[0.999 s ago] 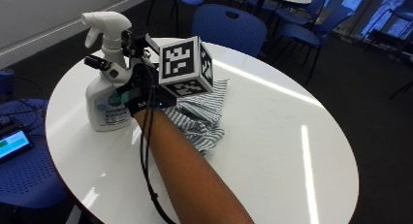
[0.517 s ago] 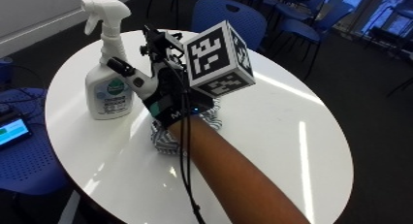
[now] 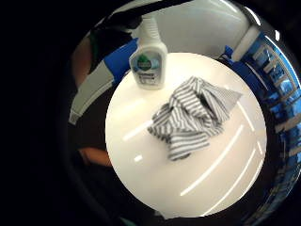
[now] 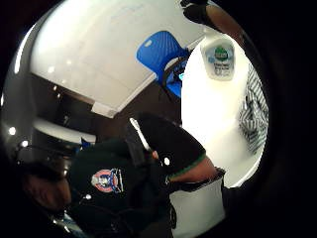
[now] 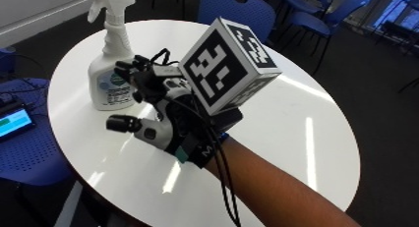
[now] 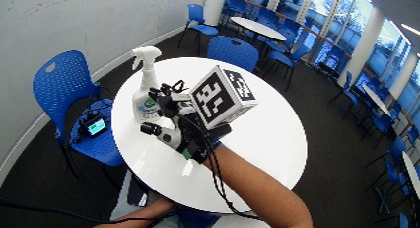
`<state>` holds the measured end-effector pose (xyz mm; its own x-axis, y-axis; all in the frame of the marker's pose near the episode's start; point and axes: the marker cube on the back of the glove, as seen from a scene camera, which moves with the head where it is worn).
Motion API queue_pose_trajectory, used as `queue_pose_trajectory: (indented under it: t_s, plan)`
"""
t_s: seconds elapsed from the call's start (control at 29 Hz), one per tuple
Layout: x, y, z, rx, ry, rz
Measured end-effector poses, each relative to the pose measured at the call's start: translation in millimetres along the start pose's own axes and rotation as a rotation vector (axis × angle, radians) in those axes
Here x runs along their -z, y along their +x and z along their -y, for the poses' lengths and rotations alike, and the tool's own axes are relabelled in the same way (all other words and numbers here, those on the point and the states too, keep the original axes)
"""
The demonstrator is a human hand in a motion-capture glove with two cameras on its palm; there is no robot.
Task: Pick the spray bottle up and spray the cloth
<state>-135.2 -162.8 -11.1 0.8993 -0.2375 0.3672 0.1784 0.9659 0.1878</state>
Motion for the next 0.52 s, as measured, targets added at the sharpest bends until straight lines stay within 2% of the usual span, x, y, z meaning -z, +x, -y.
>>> queue_pose_trajectory:
  t_s: [0.28, 0.52]
  plan:
    - [-12, -36, -34, 0.109, -0.109, -0.107]
    - [-16, -39, -45, 0.126, -0.132, -0.118]
